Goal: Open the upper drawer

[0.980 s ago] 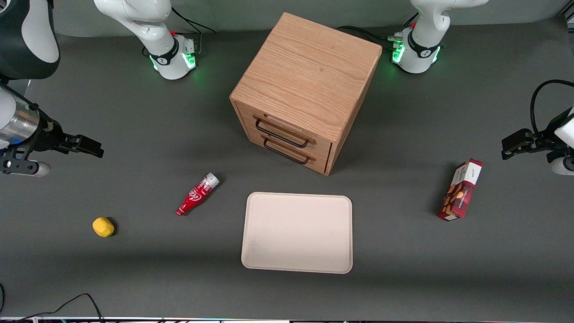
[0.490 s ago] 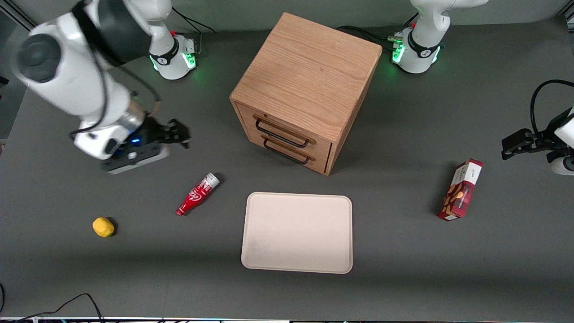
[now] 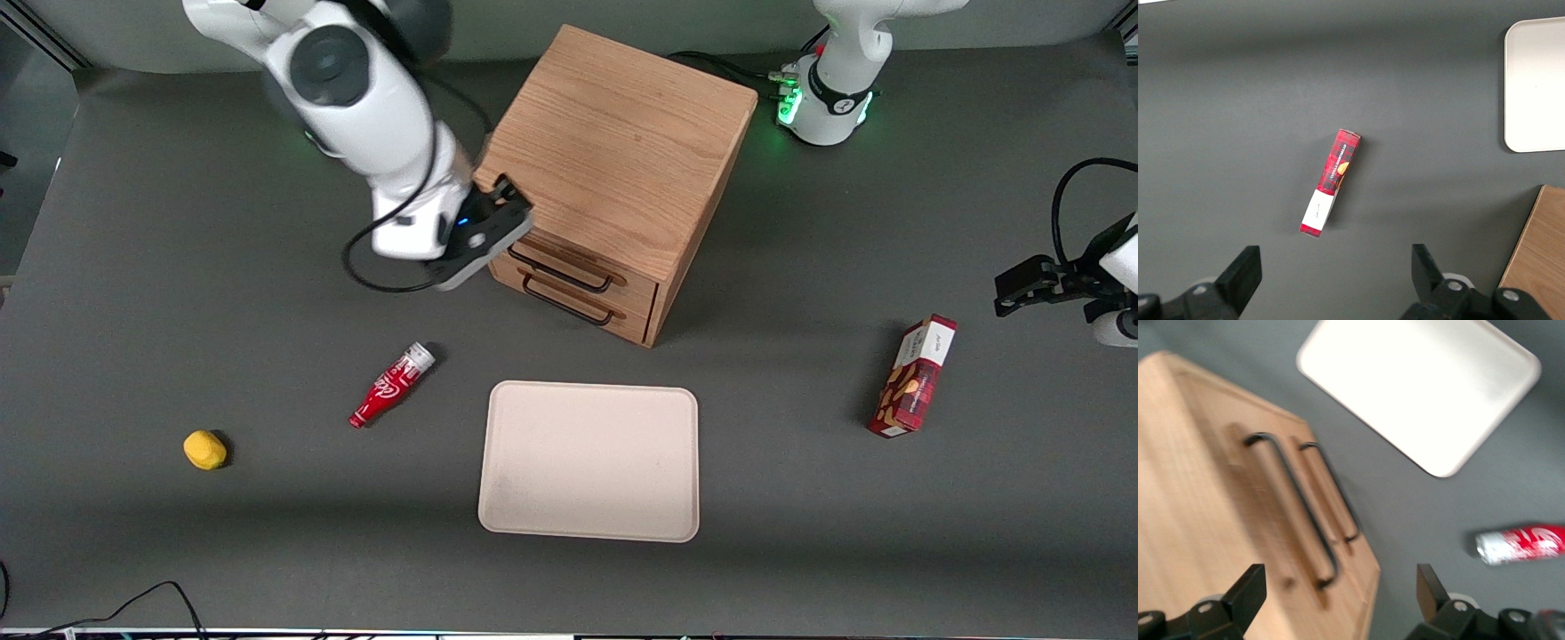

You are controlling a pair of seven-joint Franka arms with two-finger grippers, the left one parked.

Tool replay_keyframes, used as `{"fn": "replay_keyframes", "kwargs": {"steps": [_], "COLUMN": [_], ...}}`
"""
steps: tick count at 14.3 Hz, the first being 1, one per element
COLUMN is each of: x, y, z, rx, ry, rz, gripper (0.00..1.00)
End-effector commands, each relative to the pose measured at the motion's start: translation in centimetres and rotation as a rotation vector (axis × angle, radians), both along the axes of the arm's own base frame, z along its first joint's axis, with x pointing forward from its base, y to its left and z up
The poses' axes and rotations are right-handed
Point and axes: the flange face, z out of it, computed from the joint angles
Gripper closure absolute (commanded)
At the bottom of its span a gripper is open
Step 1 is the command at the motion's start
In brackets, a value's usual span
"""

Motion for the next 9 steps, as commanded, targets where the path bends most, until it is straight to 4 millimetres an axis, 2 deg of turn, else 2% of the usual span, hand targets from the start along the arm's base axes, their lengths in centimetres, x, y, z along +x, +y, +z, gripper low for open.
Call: {"fn": "replay_keyframes", "kwargs": {"steps": [1,4,9], "x": [0.2,1.2,3.2], "y": [1.5,1.4,1.8], "z": [0.2,-2.1,-7.4], "rx": [0.009,0.005,0.036], "ry": [-0.042,-0.041,0.004], "rz": [0.045,0.177,0.177], "gripper": [0.00,0.00,0.00]}}
